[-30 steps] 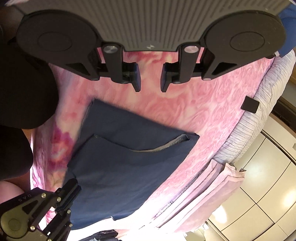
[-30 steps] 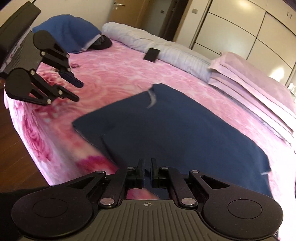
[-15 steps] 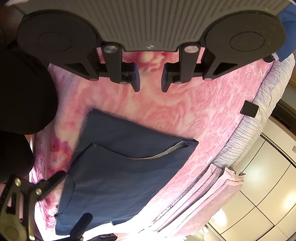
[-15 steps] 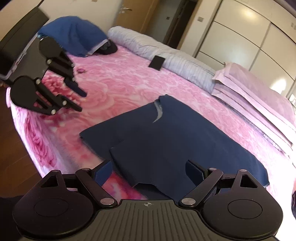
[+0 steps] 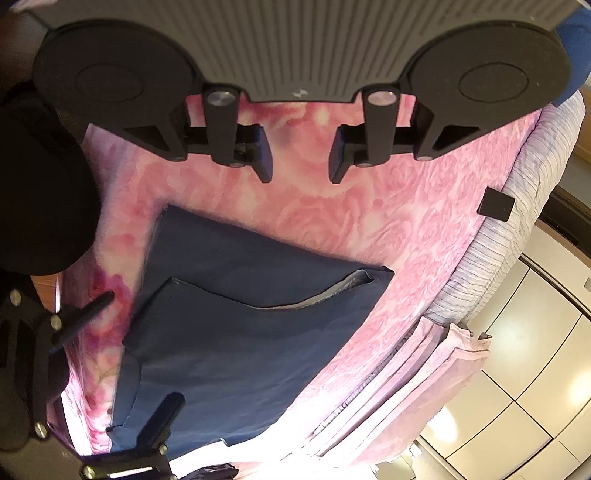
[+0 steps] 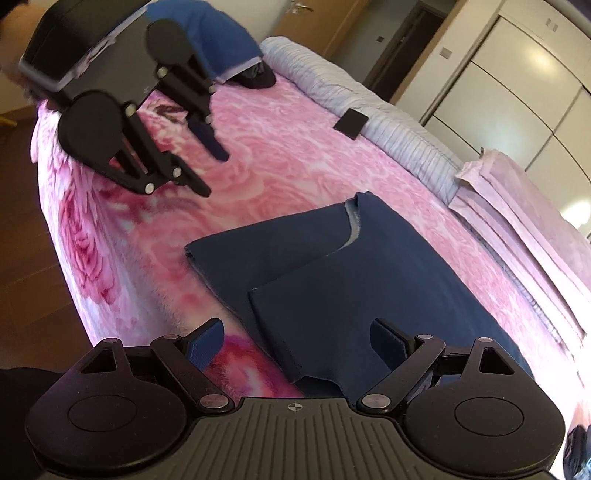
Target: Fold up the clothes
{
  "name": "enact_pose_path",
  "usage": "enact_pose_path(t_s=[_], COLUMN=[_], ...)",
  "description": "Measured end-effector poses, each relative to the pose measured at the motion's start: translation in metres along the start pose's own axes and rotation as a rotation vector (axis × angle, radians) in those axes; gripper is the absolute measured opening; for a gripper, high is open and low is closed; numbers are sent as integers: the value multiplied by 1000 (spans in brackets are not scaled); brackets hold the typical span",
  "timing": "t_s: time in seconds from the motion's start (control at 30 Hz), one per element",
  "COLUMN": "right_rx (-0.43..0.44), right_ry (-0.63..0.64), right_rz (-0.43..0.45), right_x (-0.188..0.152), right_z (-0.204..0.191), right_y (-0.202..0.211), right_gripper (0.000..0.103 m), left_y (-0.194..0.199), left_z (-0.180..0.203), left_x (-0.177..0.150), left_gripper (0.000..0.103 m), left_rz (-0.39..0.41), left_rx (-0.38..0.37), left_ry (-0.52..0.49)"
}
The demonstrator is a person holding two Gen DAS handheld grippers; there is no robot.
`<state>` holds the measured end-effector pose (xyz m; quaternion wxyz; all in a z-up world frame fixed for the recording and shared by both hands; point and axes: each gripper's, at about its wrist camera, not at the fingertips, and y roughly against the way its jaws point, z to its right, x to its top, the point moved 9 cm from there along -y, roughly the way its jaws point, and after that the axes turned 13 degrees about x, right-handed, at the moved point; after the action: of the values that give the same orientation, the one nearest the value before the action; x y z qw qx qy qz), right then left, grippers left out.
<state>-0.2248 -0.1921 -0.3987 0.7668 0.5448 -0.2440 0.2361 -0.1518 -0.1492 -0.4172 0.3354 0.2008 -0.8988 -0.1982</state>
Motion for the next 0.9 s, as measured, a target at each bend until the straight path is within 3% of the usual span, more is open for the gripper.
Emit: enact_pose_path(t_s=[0.17,0.4,0.67,0.73,0.9], right_rx=[-16,-31,-110,-137,-151], right_ry=[71,142,277,293,292], right_rz=[-40,-28,-23,-26,-26], right_x=[-10,-4,0,-2,-2], right_z=[-3,-5,-8,-7,-7], right_y=[-9,-24,-39,-38,-46], right_gripper=[89,88,87,67,62], left_y=[-9,-20,-33,-33,-35], left_z=[-1,16,-2,-6,-13], left_x=[1,6,25,27,26], left_gripper=[33,34,35,35,37], left_rz=[-2,48,77,83,82], left_rx=[-11,-33,-109,-111,-101], left_ry=[-2,-177,-11,10,24])
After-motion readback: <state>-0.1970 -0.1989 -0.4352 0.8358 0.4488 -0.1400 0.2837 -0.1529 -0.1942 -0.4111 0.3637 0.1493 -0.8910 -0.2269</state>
